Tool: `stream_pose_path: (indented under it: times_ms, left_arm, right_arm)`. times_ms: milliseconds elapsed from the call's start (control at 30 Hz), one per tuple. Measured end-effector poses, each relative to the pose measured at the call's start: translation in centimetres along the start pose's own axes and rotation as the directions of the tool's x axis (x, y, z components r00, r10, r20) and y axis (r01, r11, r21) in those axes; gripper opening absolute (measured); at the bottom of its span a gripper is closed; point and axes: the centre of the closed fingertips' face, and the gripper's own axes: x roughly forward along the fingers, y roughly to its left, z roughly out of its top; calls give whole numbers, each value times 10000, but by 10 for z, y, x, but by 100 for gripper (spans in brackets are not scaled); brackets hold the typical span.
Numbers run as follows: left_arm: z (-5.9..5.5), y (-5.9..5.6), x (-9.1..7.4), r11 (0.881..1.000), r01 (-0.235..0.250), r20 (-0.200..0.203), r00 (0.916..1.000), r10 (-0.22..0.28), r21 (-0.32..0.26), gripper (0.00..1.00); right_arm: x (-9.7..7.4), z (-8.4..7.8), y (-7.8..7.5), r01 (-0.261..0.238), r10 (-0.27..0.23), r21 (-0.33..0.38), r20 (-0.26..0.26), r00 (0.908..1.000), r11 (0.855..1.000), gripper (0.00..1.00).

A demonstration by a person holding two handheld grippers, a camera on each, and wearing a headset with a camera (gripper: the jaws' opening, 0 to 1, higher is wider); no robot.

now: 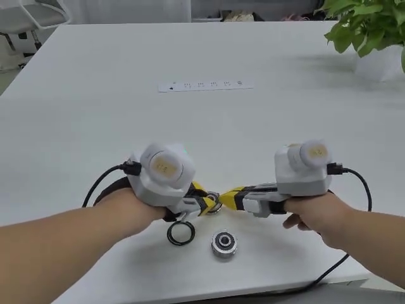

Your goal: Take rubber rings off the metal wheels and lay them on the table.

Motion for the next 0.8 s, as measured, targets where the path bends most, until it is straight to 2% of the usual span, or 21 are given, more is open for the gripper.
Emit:
stream_pose_path:
  times_ms: [633, 700, 800]
  left_arm:
    - [0, -1, 0, 10000, 30, -10, 10000, -30, 35, 8]
    - [-1, -1, 0, 10000, 41, -17, 10000, -41, 9, 8]
    - [0, 0, 0, 10000, 37, -4, 10000, -37, -2, 8]
  right_arm:
    - [2, 4, 9, -382, 379, 123, 193, 9991, 9992, 0]
    - [2, 5, 13, -556, 555, 17, 274, 9981, 9985, 0]
    - [3, 5, 13, -552, 553, -66, 216, 9982, 9985, 0]
